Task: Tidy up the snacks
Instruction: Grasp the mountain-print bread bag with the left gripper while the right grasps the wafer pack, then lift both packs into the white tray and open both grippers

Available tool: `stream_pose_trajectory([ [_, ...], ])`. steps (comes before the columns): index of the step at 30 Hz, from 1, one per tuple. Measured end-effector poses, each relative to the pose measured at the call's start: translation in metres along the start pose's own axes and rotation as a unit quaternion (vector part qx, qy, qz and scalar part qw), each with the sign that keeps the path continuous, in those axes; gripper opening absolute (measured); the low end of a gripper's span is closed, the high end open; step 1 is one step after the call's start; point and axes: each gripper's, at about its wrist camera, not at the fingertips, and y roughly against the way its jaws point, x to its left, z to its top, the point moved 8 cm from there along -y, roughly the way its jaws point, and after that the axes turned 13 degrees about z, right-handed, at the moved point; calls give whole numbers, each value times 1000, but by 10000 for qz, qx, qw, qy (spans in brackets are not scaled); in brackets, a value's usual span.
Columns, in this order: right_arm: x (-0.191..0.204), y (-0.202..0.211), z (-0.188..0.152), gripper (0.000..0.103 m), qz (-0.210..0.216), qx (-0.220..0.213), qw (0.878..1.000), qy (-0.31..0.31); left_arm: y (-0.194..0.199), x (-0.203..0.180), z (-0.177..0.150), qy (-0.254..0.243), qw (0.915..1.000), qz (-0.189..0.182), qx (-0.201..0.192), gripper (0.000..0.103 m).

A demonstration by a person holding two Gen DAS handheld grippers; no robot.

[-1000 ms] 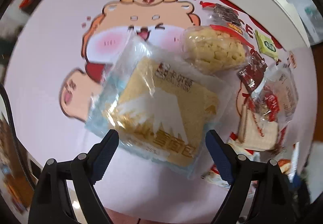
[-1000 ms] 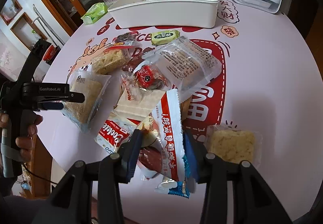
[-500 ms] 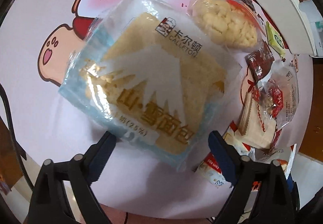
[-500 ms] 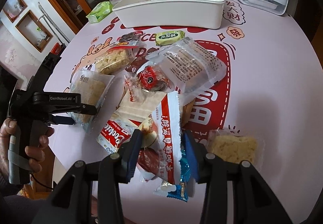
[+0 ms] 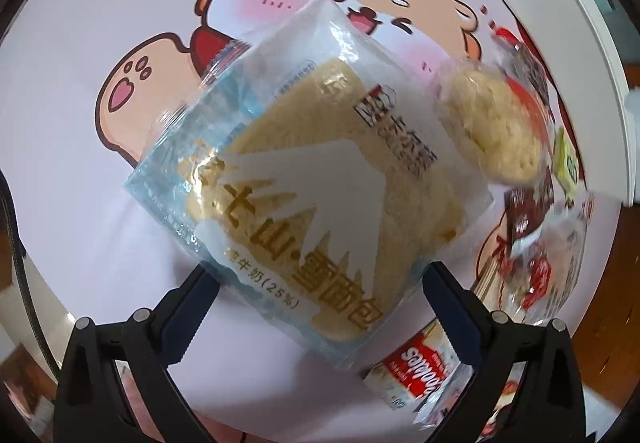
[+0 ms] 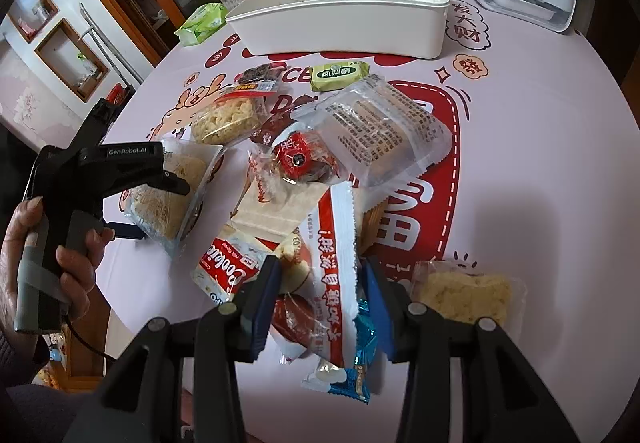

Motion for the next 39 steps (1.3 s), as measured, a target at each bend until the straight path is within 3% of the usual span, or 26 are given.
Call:
stream_pose_trajectory([
  [5, 1, -2, 1, 43, -30, 15, 10000, 55, 3, 1, 18, 17, 9992, 318, -252, 99],
  [9, 1, -1, 1, 43, -15, 5, 10000, 23, 15, -9, 22, -243, 9970, 362, -643, 70],
  [14, 2, -2, 3, 42, 2, -5, 10000, 38, 18, -12, 27, -392, 9960, 221, -772, 58],
  [17, 5, -1, 5, 27, 39, -56, 9999, 152, 24, -12, 28, -488, 9947, 68, -900, 53],
  [19, 7, -1, 5, 23, 164, -20, 9998, 141, 29, -11, 27, -554, 9937, -14, -973, 49],
  [22, 11, 0, 6, 17, 192, -18, 9995, 244, 38, -9, 24, -698, 9911, -43, -1131, 44],
  [33, 44, 39, 30, 16, 505, -484, 9956, 620, 89, -9, -1, -1165, 9774, -158, -1756, 35],
  [39, 58, 60, 54, 17, 622, -818, 9919, 744, 150, -8, -14, -1549, 9591, -418, -2333, 35],
])
